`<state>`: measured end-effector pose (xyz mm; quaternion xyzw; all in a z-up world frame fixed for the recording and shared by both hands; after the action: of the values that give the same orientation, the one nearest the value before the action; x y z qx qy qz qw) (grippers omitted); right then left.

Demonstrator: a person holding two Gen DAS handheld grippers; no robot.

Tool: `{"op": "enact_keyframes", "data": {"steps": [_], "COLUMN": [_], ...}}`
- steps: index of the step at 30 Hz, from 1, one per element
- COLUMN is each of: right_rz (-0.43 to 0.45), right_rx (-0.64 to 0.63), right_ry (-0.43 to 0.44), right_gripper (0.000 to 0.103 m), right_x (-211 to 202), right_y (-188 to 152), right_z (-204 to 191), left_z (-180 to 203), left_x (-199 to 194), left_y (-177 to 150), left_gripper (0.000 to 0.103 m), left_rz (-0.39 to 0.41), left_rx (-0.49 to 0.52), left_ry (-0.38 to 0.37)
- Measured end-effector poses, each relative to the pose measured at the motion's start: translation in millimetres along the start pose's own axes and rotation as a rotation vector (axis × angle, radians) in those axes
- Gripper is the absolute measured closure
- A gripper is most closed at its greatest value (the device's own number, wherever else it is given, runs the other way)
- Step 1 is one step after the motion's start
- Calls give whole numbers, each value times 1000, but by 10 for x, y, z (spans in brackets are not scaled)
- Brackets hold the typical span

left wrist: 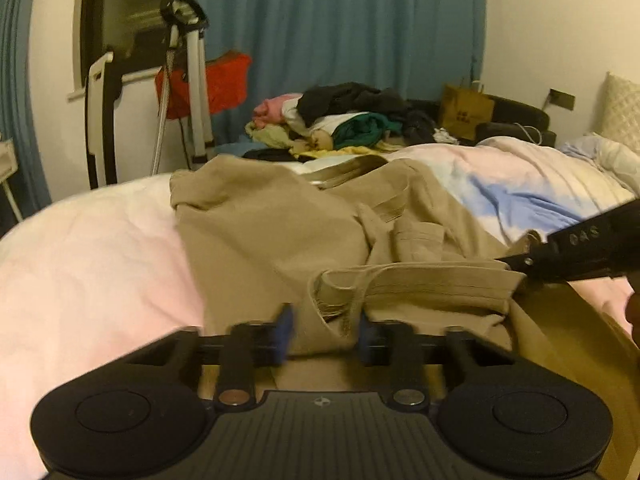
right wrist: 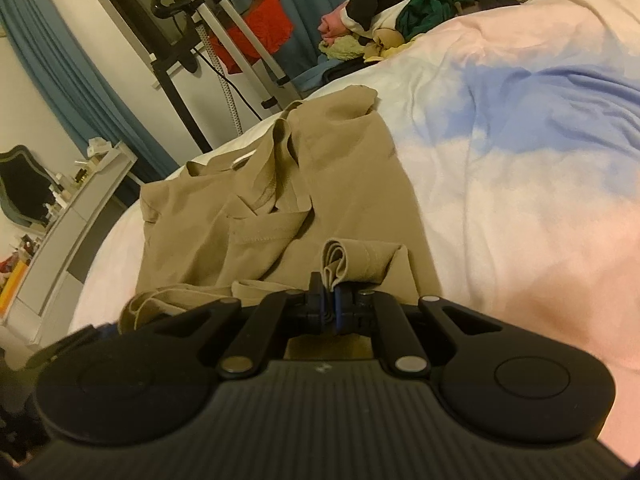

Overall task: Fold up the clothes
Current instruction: 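Hold the folded hem with the right gripper while the left gripper opens beside it, then open both grippers and release the folded beige T-shirt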

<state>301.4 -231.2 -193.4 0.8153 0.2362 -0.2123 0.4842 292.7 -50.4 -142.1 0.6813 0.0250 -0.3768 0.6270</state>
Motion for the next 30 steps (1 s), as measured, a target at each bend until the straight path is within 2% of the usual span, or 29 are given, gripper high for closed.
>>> {"op": "enact_keyframes", "data": {"steps": [1,3,7,9,13,14,15,16,17,18,19,20,21,22,27,30], "right_rz": [1,0,29,56,97,96,89,77,64,54,44,41,51,58,64,67], "right_rx": [0,-10,-62,-61,-112,-133,-157,-179,-194,-198,-202,-201,-193,-187,-175,-168], "right_ry": [5,10,32,74,106,93,74,50,31,28,26,31,49,57,12,-15], "right_gripper": [94,95,95,95,93,92,92,90,86,78,61,51,33,24,24,25], "right_x": [5,2,-75,-113,-147,-137,-118,-99,-87,-92,-97,-120,-173,-206,-211,-214], "right_y": [6,17,99,157,207,193,173,156,141,129,118,111,113,115,130,138], "right_z": [-3,-7,-64,-121,-269,-295,-314,-320,-325,-331,-337,-348,-366,-364,-201,-103], "left_z": [-6,-31,-107,-185,-305,-332,-365,-392,-401,-403,-387,-364,-343,-320,-259,-201], "left_x": [-31,-117,-411,-551,-522,-473,-425,-384,-373,-374,-408,-458,-512,-567,-771,-767], "left_y": [14,52,213,278,230,211,199,192,192,194,192,189,178,157,-90,-157], "left_gripper": [95,96,97,97,96,94,87,83,77,69,58,52,48,47,47,47], "left_rz": [9,30,66,78,48,39,34,29,27,27,33,42,49,52,-5,-19], "left_rx": [-10,-43,-135,-175,-225,-241,-265,-290,-300,-305,-301,-293,-286,-280,-319,-301], "left_ry": [-2,-9,-27,-17,18,24,28,37,48,59,64,66,70,73,72,88]}}
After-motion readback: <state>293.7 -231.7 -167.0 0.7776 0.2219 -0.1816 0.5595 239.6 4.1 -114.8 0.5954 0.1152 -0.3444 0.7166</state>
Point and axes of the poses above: each gripper's, at about its wrist camera, not at the fingertips, and x roughly the way its jaws point, z to its right, y to its top, the point moved 7 cm from there along x, roughly the way its jaws point, and after that the axes turned 6 degrees about -x, right-handed, at the moved point
